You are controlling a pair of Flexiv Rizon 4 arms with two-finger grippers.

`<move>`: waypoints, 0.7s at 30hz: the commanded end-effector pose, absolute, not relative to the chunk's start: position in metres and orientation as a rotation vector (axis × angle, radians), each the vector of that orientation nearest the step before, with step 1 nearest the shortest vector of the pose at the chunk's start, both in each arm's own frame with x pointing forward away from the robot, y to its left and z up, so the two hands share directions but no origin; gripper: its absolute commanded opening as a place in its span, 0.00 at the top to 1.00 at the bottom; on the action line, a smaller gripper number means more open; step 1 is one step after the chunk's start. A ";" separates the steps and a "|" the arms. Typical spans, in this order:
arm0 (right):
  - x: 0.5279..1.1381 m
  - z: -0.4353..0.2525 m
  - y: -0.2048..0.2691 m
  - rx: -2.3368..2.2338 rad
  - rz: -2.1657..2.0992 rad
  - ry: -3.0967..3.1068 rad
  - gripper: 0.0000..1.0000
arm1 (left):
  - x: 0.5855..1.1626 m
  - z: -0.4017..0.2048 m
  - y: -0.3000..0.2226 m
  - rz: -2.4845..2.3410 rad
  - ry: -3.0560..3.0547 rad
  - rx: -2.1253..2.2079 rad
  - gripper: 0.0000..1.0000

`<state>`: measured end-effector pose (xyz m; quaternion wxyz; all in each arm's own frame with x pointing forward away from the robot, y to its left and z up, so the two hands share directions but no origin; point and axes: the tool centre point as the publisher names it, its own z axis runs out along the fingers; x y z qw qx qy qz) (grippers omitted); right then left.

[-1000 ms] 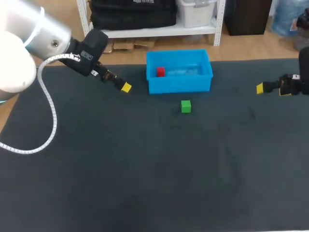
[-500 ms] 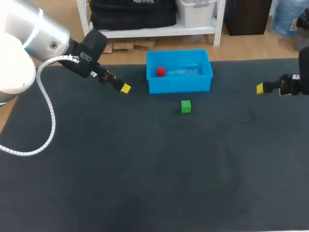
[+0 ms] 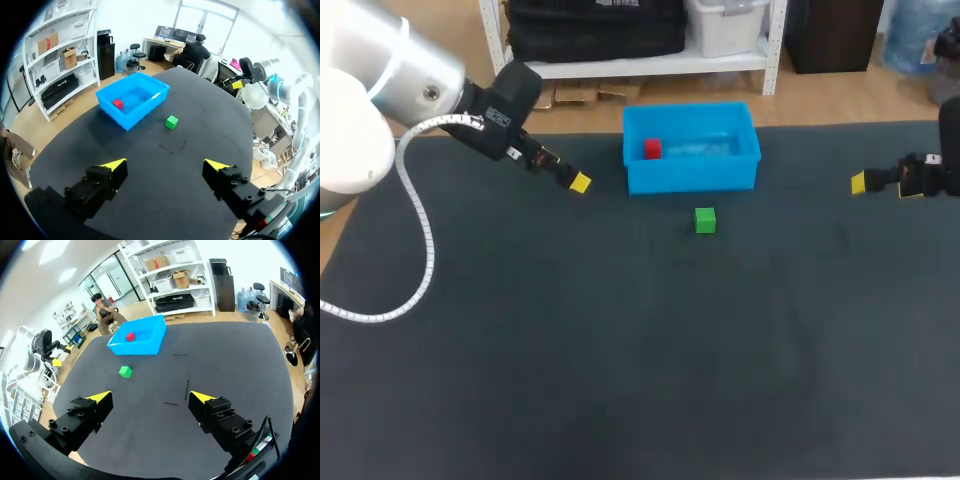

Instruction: Use the left arm to pick the red cube and place it into the blue plastic box first, then use the right arm to grasp the green cube and put it into the same blue plastic box after the first action is fully finished.

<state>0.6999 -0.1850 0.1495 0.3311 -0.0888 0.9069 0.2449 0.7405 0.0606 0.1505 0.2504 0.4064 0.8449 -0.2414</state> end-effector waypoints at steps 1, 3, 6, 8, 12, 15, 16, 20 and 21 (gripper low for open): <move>0.700 0.150 -0.185 -0.233 0.640 2.372 0.00 | 0.740 0.150 0.062 -0.660 2.294 1.106 0.00; 0.700 0.150 -0.185 -0.233 0.640 2.372 0.00 | 0.740 0.150 0.062 -0.660 2.294 1.106 0.00; 0.700 0.150 -0.185 -0.233 0.640 2.372 0.00 | 0.740 0.150 0.062 -0.660 2.294 1.106 0.00; 0.700 0.150 -0.185 -0.233 0.640 2.372 0.00 | 0.740 0.150 0.062 -0.660 2.294 1.106 0.00; 0.702 0.150 -0.186 -0.229 0.643 2.372 0.00 | 0.740 0.150 0.062 -0.660 2.294 1.106 0.00; 0.704 0.152 -0.186 -0.233 0.626 2.374 0.00 | 0.740 0.150 0.062 -0.660 2.294 1.106 0.00; 0.705 0.152 -0.185 -0.231 0.626 2.374 0.00 | 0.740 0.150 0.062 -0.660 2.294 1.106 0.00; 0.708 0.152 -0.184 -0.223 0.605 2.380 0.00 | 0.740 0.150 0.062 -0.660 2.294 1.106 0.00; 0.709 0.152 -0.183 -0.215 0.601 2.387 0.00 | 0.740 0.150 0.062 -0.660 2.294 1.106 0.00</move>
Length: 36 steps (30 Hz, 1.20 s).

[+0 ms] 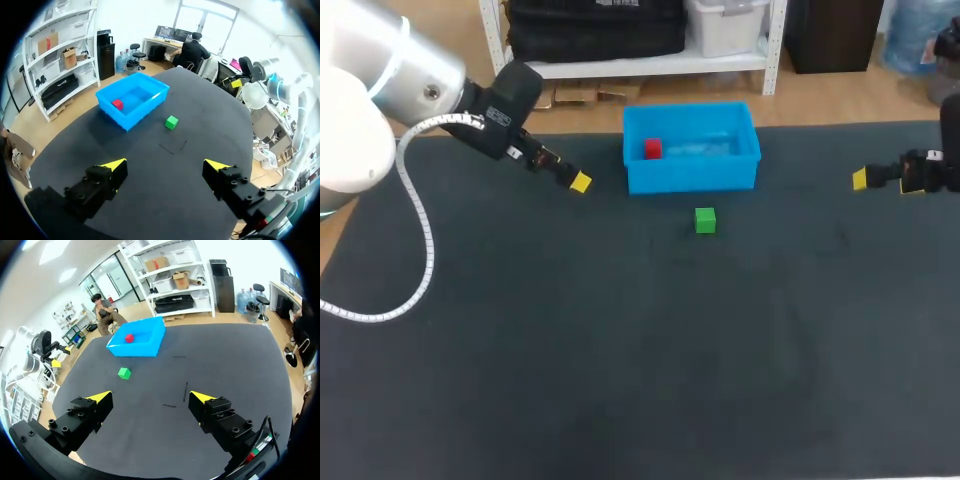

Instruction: Use the left arm to pick the red cube and place it into the blue plastic box first, then use the right arm to grasp the green cube and put it into the same blue plastic box after the first action is fully finished.

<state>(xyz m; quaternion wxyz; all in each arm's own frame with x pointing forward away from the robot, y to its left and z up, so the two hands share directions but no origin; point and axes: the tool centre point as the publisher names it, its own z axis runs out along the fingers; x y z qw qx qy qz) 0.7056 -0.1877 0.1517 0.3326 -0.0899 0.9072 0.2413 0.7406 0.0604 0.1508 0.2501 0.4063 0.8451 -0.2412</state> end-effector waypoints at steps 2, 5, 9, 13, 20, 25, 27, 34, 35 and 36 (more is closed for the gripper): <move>0.709 0.152 -0.181 -0.206 0.597 2.399 0.00 | 0.740 0.150 0.062 -0.660 2.294 1.106 0.00; 0.711 0.152 -0.178 -0.202 0.583 2.417 0.00 | 0.740 0.150 0.062 -0.660 2.294 1.106 0.00; 0.712 0.152 -0.170 -0.196 0.569 2.440 0.00 | 0.740 0.150 0.062 -0.660 2.294 1.106 0.00; 0.712 0.151 -0.162 -0.210 0.544 2.466 0.00 | 0.740 0.150 0.062 -0.660 2.294 1.106 0.00; 0.717 0.153 -0.147 -0.208 0.465 2.491 0.00 | 0.740 0.150 0.062 -0.660 2.294 1.106 0.00; 0.722 0.153 -0.137 -0.209 0.434 2.514 0.00 | 0.740 0.150 0.062 -0.660 2.294 1.106 0.00; 0.724 0.153 -0.133 -0.205 0.422 2.526 0.00 | 0.740 0.150 0.062 -0.660 2.294 1.106 0.00; 0.725 0.149 -0.115 -0.224 0.389 2.584 0.00 | 0.740 0.150 0.062 -0.660 2.294 1.106 0.00; 0.725 0.148 -0.113 -0.230 0.382 2.593 0.00 | 0.740 0.150 0.062 -0.660 2.294 1.106 0.00; 0.726 0.147 -0.111 -0.229 0.375 2.603 0.00 | 0.740 0.150 0.062 -0.660 2.294 1.106 0.00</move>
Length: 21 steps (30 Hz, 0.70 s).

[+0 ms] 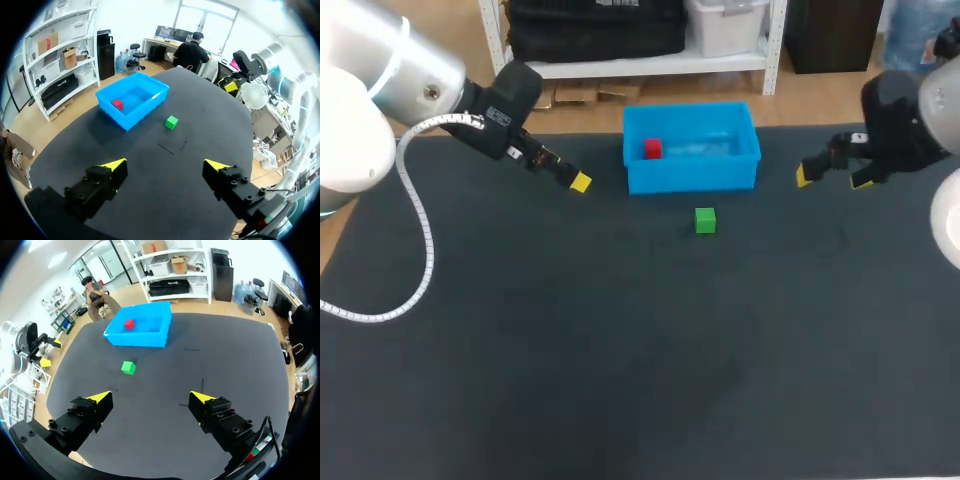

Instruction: Use the left arm to pick the red cube and place it into the blue plastic box first, then use the right arm to grasp the green cube and put it into the same blue plastic box after the first action is fully finished.

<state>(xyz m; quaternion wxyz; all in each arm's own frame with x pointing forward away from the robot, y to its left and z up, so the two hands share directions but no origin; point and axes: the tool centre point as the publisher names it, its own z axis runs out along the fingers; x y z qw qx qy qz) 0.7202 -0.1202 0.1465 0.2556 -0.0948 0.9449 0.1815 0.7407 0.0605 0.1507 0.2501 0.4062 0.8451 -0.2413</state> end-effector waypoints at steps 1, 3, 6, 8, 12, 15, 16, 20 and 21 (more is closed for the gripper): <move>0.726 0.146 -0.109 -0.229 0.371 2.609 0.00 | 0.740 0.150 0.062 -0.660 2.294 1.106 0.00; 0.726 0.146 -0.105 -0.236 0.358 2.623 0.00 | 0.740 0.150 0.062 -0.660 2.294 1.106 0.00; 0.728 0.145 -0.100 -0.241 0.348 2.641 0.00 | 0.740 0.150 0.062 -0.660 2.294 1.106 0.00; 0.729 0.145 -0.096 -0.239 0.344 2.652 0.00 | 0.740 0.150 0.062 -0.660 2.294 1.106 0.00; 0.731 0.144 -0.091 -0.244 0.327 2.680 0.00 | 0.740 0.150 0.062 -0.660 2.294 1.106 0.00; 0.733 0.143 -0.087 -0.249 0.307 2.703 0.00 | 0.740 0.150 0.062 -0.660 2.294 1.106 0.00; 0.733 0.142 -0.086 -0.251 0.307 2.710 0.00 | 0.740 0.150 0.062 -0.660 2.294 1.106 0.00; 0.735 0.141 -0.081 -0.244 0.294 2.754 0.00 | 0.740 0.150 0.062 -0.660 2.294 1.106 0.00; 0.735 0.141 -0.080 -0.257 0.274 2.763 0.00 | 0.740 0.150 0.062 -0.660 2.294 1.106 0.00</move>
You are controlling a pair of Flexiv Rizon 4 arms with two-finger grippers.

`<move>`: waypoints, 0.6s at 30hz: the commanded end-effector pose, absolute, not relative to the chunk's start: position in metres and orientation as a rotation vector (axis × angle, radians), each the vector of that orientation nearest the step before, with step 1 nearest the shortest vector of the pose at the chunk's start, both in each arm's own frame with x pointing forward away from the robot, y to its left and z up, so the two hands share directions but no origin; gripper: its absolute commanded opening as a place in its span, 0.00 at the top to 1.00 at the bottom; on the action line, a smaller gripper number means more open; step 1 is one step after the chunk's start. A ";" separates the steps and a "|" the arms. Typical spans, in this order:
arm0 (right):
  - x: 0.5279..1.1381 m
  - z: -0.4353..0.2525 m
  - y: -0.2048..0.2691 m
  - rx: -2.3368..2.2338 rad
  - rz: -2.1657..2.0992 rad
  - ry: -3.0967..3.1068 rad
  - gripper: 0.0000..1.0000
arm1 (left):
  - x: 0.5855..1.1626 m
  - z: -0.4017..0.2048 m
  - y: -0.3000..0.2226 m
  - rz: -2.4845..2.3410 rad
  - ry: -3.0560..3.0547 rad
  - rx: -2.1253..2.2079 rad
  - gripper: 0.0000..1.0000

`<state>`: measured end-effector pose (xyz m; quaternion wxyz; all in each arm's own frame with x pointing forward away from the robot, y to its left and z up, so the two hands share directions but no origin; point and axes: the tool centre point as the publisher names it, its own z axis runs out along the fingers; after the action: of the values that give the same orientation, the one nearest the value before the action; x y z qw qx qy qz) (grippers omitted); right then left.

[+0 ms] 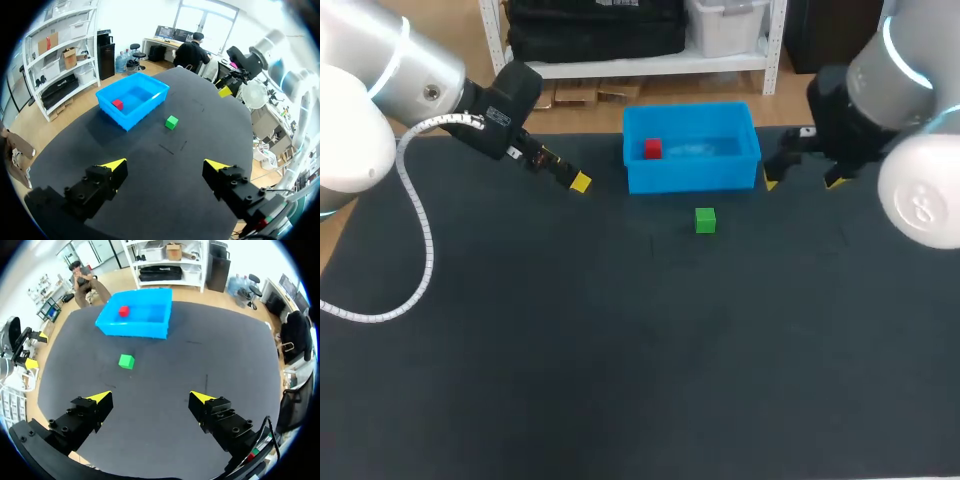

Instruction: Use the left arm to pick the red cube and place it into the blue plastic box first, then use the right arm to grasp the green cube and put it into the same blue plastic box after the first action is fully finished.

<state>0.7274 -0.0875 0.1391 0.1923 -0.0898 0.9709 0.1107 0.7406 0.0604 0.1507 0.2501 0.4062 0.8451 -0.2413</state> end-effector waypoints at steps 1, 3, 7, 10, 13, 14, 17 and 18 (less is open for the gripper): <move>0.736 0.140 -0.079 -0.255 0.268 2.770 0.00 | 0.740 0.150 0.062 -0.660 2.294 1.106 0.00; 0.736 0.138 -0.077 -0.251 0.258 2.787 0.00 | 0.740 0.150 0.062 -0.660 2.294 1.106 0.00; 0.740 0.139 -0.073 -0.252 0.240 2.805 0.00 | 0.740 0.150 0.062 -0.660 2.294 1.106 0.00; 0.743 0.140 -0.069 -0.241 0.229 2.815 0.00 | 0.740 0.150 0.062 -0.660 2.294 1.106 0.00; 0.746 0.140 -0.065 -0.227 0.203 2.838 0.00 | 0.740 0.150 0.062 -0.660 2.294 1.106 0.00; 0.747 0.139 -0.063 -0.209 0.206 2.848 0.00 | 0.740 0.150 0.062 -0.660 2.294 1.106 0.00; 0.750 0.138 -0.058 -0.194 0.198 2.860 0.00 | 0.740 0.150 0.062 -0.660 2.294 1.106 0.00; 0.751 0.138 -0.057 -0.193 0.193 2.860 0.00 | 0.740 0.150 0.062 -0.660 2.294 1.106 0.00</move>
<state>0.7424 -0.0639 0.1385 0.1429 -0.0679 0.9847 0.0727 0.7406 0.0604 0.1507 0.2501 0.4062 0.8451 -0.2413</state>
